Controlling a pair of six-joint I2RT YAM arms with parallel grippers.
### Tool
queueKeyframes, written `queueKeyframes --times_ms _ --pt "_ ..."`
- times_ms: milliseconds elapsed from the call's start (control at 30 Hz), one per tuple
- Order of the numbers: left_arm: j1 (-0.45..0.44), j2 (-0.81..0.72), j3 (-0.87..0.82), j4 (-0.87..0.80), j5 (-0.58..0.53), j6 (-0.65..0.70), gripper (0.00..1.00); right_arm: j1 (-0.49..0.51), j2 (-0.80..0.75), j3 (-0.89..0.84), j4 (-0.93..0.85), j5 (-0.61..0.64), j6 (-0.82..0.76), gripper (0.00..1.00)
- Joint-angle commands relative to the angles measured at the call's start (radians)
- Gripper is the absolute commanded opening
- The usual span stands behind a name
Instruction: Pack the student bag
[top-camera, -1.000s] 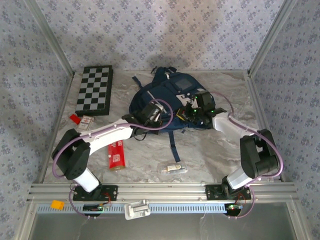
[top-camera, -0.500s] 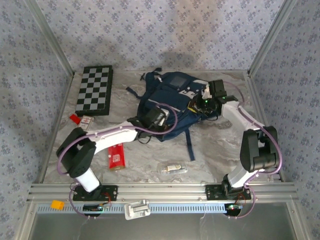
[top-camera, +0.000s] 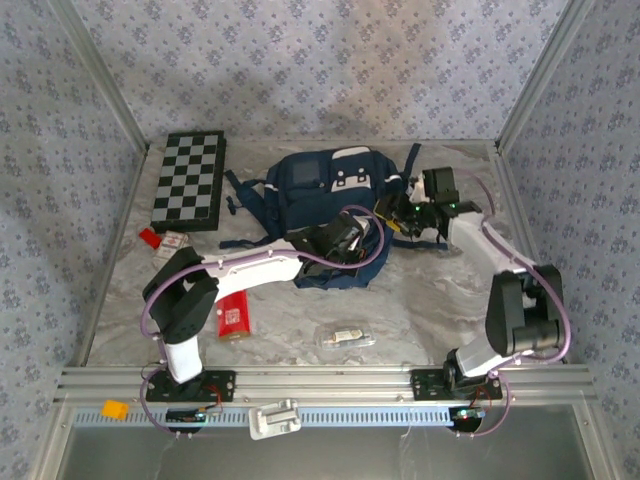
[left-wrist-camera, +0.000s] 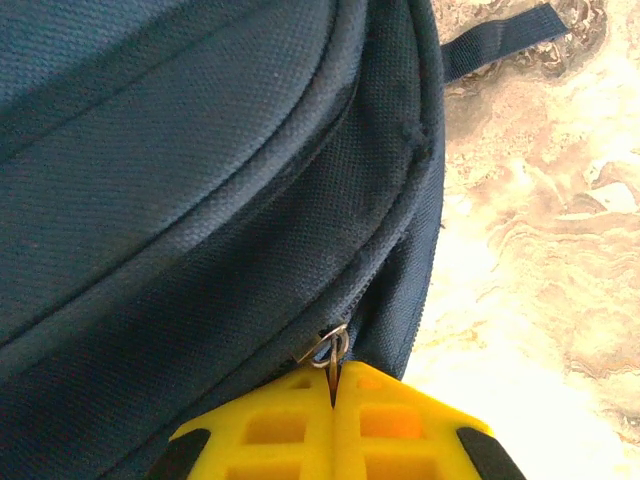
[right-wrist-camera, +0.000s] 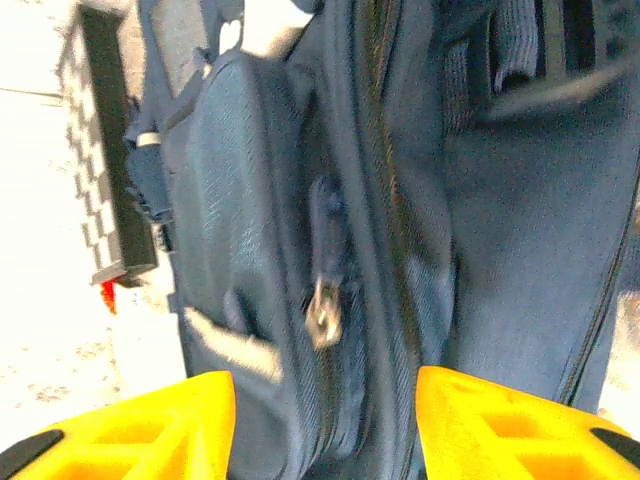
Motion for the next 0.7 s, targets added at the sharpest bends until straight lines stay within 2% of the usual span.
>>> queueKeyframes --times_ms 0,133,267,367,433,567,633,667 --pt "0.009 0.001 0.032 -0.019 -0.037 0.001 0.00 0.013 -0.077 -0.118 0.101 -0.041 0.101 0.52" --pt "0.009 -0.002 0.031 -0.011 -0.028 -0.001 0.00 0.045 -0.107 -0.260 0.300 -0.058 0.248 0.48" --pt "0.009 -0.002 0.036 -0.016 -0.025 0.002 0.00 0.077 -0.096 -0.264 0.318 -0.010 0.274 0.44" --pt "0.008 -0.005 0.035 -0.011 -0.021 0.002 0.00 0.076 -0.067 -0.252 0.368 -0.012 0.291 0.34" --pt "0.009 -0.007 0.035 -0.010 -0.017 0.000 0.00 0.082 -0.041 -0.226 0.354 -0.010 0.281 0.32" --pt "0.009 -0.010 0.034 -0.014 -0.016 0.002 0.00 0.084 -0.011 -0.217 0.352 0.003 0.272 0.21" --pt "0.009 -0.013 0.035 -0.020 -0.022 0.006 0.00 0.078 -0.014 -0.218 0.350 -0.003 0.269 0.09" --pt "0.009 -0.018 0.035 -0.026 -0.028 0.009 0.00 0.074 -0.024 -0.217 0.339 -0.003 0.262 0.06"
